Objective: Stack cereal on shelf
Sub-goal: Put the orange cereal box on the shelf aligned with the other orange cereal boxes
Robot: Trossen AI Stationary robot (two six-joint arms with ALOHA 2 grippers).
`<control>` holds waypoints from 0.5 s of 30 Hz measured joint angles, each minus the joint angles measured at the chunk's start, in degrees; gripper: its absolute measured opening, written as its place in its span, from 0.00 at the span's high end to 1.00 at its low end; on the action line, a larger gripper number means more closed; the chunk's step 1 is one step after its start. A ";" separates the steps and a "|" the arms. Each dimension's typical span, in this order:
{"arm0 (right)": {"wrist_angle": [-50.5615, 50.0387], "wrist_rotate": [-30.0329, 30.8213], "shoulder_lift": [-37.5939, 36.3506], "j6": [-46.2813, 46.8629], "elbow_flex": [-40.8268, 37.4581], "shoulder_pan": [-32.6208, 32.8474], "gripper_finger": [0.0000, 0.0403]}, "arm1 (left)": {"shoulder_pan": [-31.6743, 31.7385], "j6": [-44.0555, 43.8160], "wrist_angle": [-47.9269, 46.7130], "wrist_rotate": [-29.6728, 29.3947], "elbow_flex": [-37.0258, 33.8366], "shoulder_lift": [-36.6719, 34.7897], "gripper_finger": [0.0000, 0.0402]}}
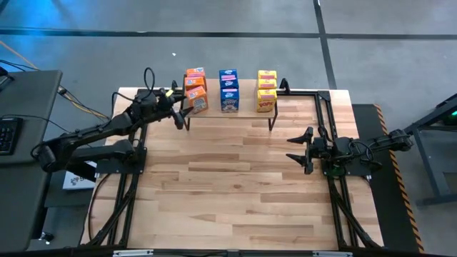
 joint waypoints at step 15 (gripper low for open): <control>-0.01 -0.04 0.00 -0.02 0.01 0.01 0.31 | -14.84 -4.03 -6.25 -16.41 0.00 -5.50 0.31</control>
